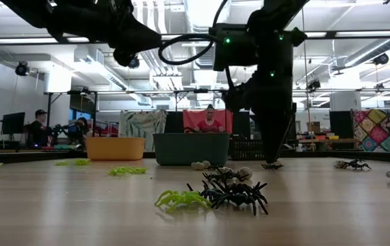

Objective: Sort Halloween decoration
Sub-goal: Put the black spider toy into the yellow bin

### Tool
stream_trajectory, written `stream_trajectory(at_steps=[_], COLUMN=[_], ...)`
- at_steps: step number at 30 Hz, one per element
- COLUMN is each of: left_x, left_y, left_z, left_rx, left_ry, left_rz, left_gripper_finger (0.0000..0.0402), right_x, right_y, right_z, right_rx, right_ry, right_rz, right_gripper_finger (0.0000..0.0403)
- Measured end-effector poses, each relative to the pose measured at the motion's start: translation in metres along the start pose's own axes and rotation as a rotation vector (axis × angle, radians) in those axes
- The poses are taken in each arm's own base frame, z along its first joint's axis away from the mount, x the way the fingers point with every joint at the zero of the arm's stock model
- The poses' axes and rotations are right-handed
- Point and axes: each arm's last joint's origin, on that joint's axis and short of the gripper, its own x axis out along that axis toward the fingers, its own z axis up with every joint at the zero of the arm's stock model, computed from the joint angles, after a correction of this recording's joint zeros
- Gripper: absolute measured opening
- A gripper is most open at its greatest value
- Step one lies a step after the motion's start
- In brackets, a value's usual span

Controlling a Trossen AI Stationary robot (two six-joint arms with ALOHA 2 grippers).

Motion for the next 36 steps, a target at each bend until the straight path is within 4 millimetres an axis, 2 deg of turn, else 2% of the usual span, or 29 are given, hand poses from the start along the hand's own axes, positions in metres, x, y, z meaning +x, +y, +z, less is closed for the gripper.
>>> stream_trajectory(at_steps=[6, 12, 24, 27, 32, 36], left_x=[0.000, 0.000, 0.001, 0.001, 0.001, 0.001], left_y=[0.000, 0.000, 0.000, 0.000, 0.000, 0.000], left_z=[0.002, 0.002, 0.000, -0.001, -0.001, -0.001], left_rx=[0.004, 0.003, -0.013, -0.014, -0.014, -0.017], left_ry=[-0.017, -0.017, -0.011, -0.008, -0.009, -0.007], left_rz=[-0.001, -0.001, -0.002, -0.001, -0.002, -0.003], left_gripper_finger=[0.0077, 0.0077, 0.0077, 0.0077, 0.0077, 0.0077], right_x=[0.010, 0.017, 0.017, 0.016, 0.004, -0.020], right_y=[0.003, 0.003, 0.003, 0.003, 0.000, 0.000], right_z=[0.003, 0.004, 0.004, 0.004, 0.001, 0.000], right_rx=[-0.106, -0.139, -0.201, -0.224, -0.276, -0.331], right_ry=[-0.017, -0.019, -0.025, -0.026, -0.038, -0.120], right_rz=[-0.020, -0.050, -0.069, -0.068, -0.073, -0.042], right_gripper_finger=[0.0149, 0.0129, 0.0020, 0.0011, 0.0008, 0.0008])
